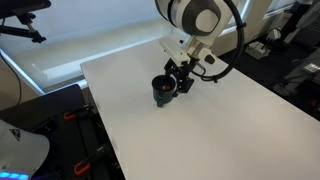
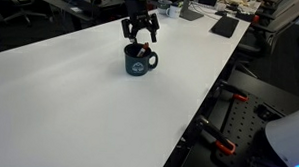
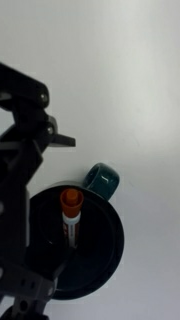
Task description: Put the marker on the table
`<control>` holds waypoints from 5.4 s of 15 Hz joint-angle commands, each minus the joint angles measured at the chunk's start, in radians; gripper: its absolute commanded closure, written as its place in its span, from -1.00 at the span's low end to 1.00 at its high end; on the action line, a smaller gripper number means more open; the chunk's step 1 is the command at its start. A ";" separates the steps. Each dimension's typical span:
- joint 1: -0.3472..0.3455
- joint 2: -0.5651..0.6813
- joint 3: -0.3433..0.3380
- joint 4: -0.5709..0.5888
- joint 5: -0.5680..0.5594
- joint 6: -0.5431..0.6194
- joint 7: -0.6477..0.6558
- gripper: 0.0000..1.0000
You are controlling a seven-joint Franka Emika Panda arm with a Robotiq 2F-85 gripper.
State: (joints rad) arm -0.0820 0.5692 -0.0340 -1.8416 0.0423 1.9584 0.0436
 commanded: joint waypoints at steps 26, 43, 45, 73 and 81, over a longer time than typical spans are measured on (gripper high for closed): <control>0.027 -0.060 0.004 -0.066 0.018 -0.007 0.028 -1.00; 0.035 -0.022 0.000 -0.053 0.005 -0.006 0.011 -1.00; 0.035 -0.022 0.000 -0.053 0.005 -0.006 0.011 -1.00; 0.041 -0.096 -0.022 -0.097 -0.011 -0.005 0.049 -1.00; 0.030 -0.087 -0.016 -0.064 0.000 -0.006 0.023 -1.00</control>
State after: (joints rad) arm -0.0517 0.4818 -0.0500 -1.9079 0.0426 1.9545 0.0665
